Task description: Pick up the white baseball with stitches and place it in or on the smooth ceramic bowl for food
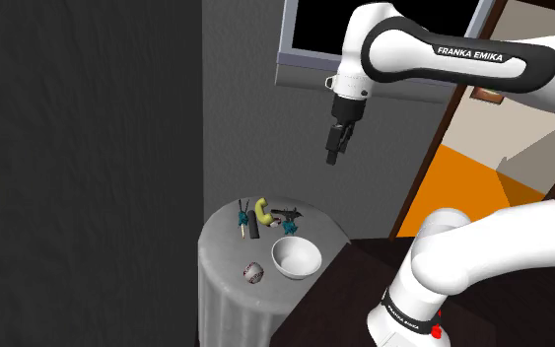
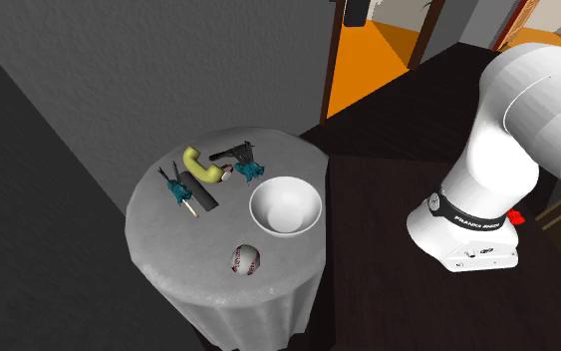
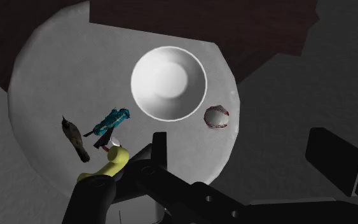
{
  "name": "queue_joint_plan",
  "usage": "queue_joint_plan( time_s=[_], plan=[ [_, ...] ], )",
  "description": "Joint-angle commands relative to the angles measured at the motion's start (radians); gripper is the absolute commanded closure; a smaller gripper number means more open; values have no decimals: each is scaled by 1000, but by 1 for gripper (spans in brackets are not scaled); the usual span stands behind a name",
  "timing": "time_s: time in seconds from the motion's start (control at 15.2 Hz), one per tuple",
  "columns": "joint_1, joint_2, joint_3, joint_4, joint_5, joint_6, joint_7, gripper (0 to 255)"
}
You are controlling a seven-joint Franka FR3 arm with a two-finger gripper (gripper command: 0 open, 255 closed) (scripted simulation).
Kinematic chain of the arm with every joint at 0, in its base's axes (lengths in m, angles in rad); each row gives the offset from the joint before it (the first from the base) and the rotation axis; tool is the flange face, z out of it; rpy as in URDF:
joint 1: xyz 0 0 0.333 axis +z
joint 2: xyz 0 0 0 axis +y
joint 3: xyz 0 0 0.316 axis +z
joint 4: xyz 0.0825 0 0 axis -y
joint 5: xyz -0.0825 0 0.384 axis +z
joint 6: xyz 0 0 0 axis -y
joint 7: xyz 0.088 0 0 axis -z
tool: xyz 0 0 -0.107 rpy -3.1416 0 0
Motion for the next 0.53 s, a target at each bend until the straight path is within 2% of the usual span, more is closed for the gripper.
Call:
queue_joint_plan(
  time_s=[0.0,0.46],
  plan=[
    [0,0,0,0,0,0,0,0],
    [29,90,11,-161,10,244,-26,0]
  ],
)
